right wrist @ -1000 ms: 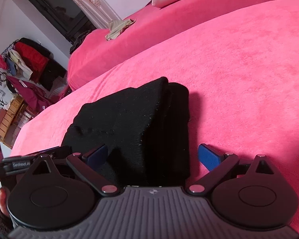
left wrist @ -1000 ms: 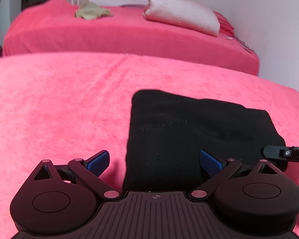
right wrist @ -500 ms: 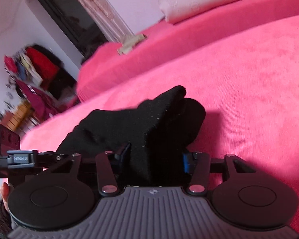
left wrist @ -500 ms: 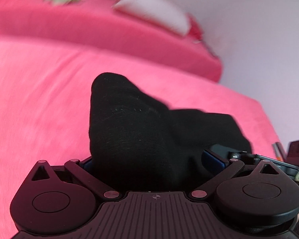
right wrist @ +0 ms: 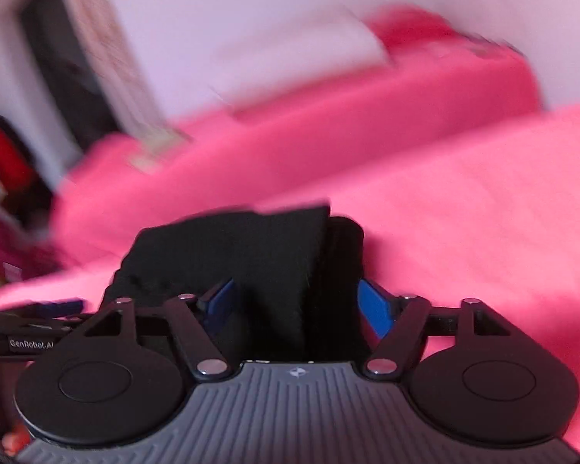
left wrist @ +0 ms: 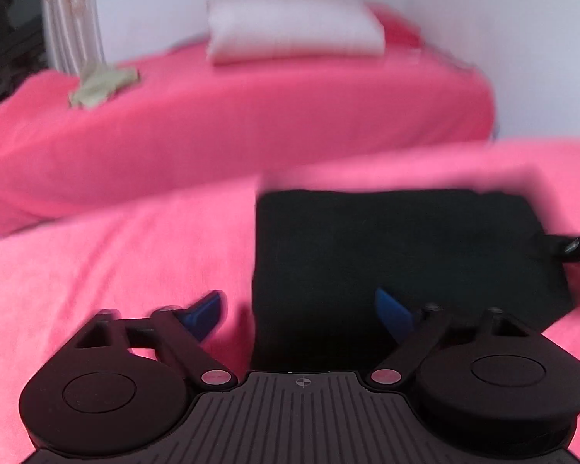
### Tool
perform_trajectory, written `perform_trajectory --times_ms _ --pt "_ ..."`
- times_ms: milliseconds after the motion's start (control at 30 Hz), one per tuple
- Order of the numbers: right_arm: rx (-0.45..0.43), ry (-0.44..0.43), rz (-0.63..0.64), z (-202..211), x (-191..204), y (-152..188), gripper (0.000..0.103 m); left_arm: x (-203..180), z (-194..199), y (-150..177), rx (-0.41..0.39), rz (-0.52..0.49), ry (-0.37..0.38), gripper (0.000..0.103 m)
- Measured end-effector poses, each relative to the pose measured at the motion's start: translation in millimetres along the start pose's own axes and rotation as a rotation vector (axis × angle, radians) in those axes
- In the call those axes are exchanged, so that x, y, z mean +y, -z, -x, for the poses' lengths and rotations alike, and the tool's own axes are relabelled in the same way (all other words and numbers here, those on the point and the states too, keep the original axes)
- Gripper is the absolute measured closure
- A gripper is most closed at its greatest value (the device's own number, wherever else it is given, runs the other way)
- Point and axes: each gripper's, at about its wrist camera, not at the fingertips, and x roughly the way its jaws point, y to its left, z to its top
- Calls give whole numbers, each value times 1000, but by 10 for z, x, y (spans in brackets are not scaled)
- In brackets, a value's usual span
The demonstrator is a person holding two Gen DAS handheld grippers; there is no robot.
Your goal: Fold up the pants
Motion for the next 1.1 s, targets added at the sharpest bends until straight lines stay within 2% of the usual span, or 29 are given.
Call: perform_trajectory --times_ms 33,67,100,133,200,267,333,500,600,700,800,933,1033,1100 --pt "-22 -33 -50 32 -110 39 24 16 36 41 -31 12 -1 0" --pt "-36 -52 -88 59 -197 59 23 39 65 44 -39 14 -1 0" --pt "-40 -56 -114 79 -288 56 17 57 115 57 -42 17 7 0" --pt "-44 -45 -134 109 -361 53 13 73 151 53 -45 21 6 0" --pt "-54 -15 -187 192 -474 66 13 117 280 78 -54 28 -3 0" --pt "-70 21 -245 311 -487 90 13 143 425 82 -68 39 -26 0" --pt "-102 27 -265 458 -425 158 7 153 540 138 -76 38 -47 0" --pt "-162 65 -134 664 72 434 2 234 605 286 -69 81 -54 0" --pt "-145 86 -34 635 434 601 1 196 651 447 -50 92 -99 0" --pt "-121 146 56 556 717 770 0 190 669 596 -56 125 -106 0" --pt "-102 192 95 427 835 922 0 202 639 757 -52 167 -88 0" --pt "-68 209 165 347 891 1085 0 173 555 801 -34 116 -113 0" --pt "-107 205 205 399 954 1114 0 210 563 782 -51 121 -105 0" --pt "-99 199 220 389 972 1130 0 237 568 769 -59 125 -88 0"
